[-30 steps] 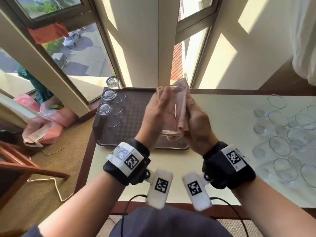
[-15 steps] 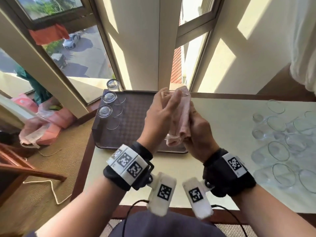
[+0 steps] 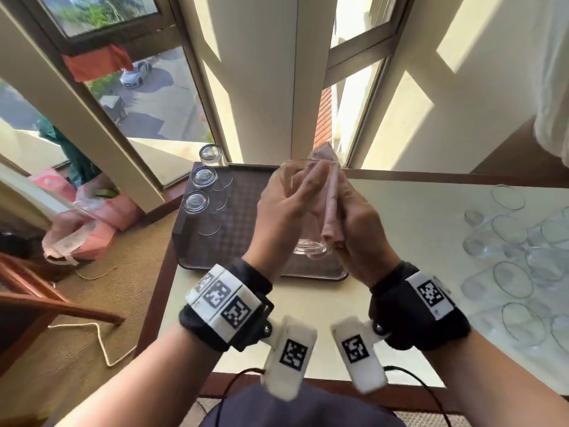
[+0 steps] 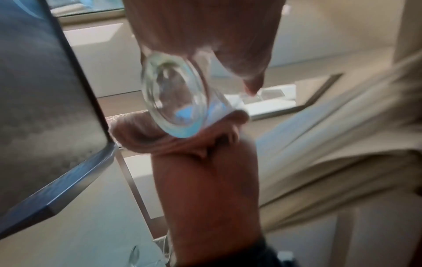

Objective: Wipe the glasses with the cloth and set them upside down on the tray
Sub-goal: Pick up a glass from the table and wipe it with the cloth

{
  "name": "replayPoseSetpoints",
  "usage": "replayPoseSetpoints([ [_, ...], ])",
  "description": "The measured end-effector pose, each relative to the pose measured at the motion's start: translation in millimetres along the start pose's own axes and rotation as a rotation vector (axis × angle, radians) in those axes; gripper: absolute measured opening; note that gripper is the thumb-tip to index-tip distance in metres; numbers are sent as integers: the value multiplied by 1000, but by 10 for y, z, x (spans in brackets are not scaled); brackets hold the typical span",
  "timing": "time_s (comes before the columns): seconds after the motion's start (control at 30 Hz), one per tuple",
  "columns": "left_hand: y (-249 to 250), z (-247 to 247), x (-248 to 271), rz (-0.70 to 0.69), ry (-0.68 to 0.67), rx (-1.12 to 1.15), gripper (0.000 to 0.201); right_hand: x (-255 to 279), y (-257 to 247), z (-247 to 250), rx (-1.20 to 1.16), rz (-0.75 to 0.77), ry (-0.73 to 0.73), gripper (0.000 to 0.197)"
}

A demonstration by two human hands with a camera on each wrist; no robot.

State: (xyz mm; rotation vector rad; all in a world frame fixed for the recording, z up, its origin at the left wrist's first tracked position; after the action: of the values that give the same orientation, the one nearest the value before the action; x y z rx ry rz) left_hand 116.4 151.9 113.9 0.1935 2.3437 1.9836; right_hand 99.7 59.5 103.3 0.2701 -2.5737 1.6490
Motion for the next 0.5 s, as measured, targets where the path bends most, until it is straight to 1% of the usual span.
replayPoseSetpoints([
  [0.03, -20, -47, -32, 33, -71, 72, 60, 0, 8, 28, -60, -38, -5, 48],
  [0.07, 13, -71, -39, 41, -111, 83, 57, -12, -6, 47, -84, -46, 6, 49],
  [0.1, 25, -48, -70, 25, -108, 59, 65, -33, -40, 53, -63, -17, 19, 47],
  [0.13, 50, 15, -99, -1, -49, -7, 78, -41, -103, 53, 8, 37, 49, 44],
  [0.17, 73, 97, -111, -23, 48, -100, 86, -55, -175, 67, 110, 111, 97, 39],
  [0.2, 115, 167, -83, -51, 153, -222, 79, -54, -249, 53, 213, 178, 133, 36],
  [0.23, 148, 193, -47, -88, 218, -330, 62, -63, -282, 40, 297, 224, 149, 39],
  [0.27, 165, 159, -8, -109, 224, -366, 45, -71, -285, 17, 335, 242, 148, 42],
  [0.3, 156, 100, 28, -96, 207, -317, 35, -90, -262, 6, 333, 234, 140, 42],
  [0.33, 121, 56, 62, -56, 188, -239, 42, -95, -244, -16, 297, 209, 127, 42],
  [0.4, -39, 19, 55, 22, 145, -102, 82, -88, -178, -21, 175, 134, 92, 42],
  [0.43, -109, 21, 34, 52, 113, -58, 89, -64, -143, -30, 120, 93, 64, 40],
  [0.47, -140, 21, 18, 84, 78, -23, 82, -39, -95, -29, 71, 47, 40, 39],
  [0.5, -152, 10, 15, 124, 37, 26, 70, -19, -28, -8, 22, -5, 25, 40],
])
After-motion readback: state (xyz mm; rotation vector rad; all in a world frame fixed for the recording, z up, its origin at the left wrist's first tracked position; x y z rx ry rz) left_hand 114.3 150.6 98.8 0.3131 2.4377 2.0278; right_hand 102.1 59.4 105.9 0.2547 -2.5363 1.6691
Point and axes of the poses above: each hand's wrist, its own x-axis away from the middle knuckle, its own z-axis out of the back of the hand, y = z × x, the point moved 9 cm from there along -x, towards the middle knuckle, and after that the axes turned 4 degrees about -z, right-handed, at the moved point
